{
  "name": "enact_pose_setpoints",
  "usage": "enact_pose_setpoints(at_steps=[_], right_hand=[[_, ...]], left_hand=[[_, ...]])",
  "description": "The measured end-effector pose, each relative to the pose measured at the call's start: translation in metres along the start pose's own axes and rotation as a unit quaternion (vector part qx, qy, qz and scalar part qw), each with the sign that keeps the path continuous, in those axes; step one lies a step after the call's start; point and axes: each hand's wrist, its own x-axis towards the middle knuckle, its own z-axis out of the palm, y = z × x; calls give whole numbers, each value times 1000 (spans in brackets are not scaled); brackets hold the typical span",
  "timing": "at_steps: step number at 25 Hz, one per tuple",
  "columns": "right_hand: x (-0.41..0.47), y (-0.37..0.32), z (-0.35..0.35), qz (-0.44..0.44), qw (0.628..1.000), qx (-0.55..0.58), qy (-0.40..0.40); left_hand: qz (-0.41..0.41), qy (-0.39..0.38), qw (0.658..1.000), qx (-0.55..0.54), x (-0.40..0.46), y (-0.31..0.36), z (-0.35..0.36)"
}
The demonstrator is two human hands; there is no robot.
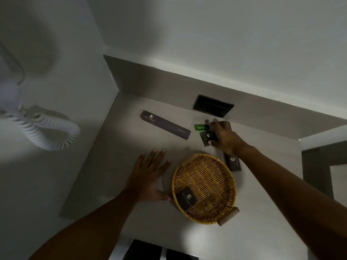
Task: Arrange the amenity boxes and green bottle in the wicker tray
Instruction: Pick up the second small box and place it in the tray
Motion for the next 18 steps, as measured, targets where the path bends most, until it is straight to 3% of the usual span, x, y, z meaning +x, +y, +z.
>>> enact_pose_setpoints(at_steps=[6,12,18], right_hand=[[-13,2,6,-47,995,-7,-82],[-16,-5,11,-182,969,-158,-48],[-10,-7,12,-208,965,-161,-12]], left_hand=[[3,7,1000,12,0,-1,0],[3,11,1000,9,-1,-1,3],[6,16,1000,12,0,-2,3]])
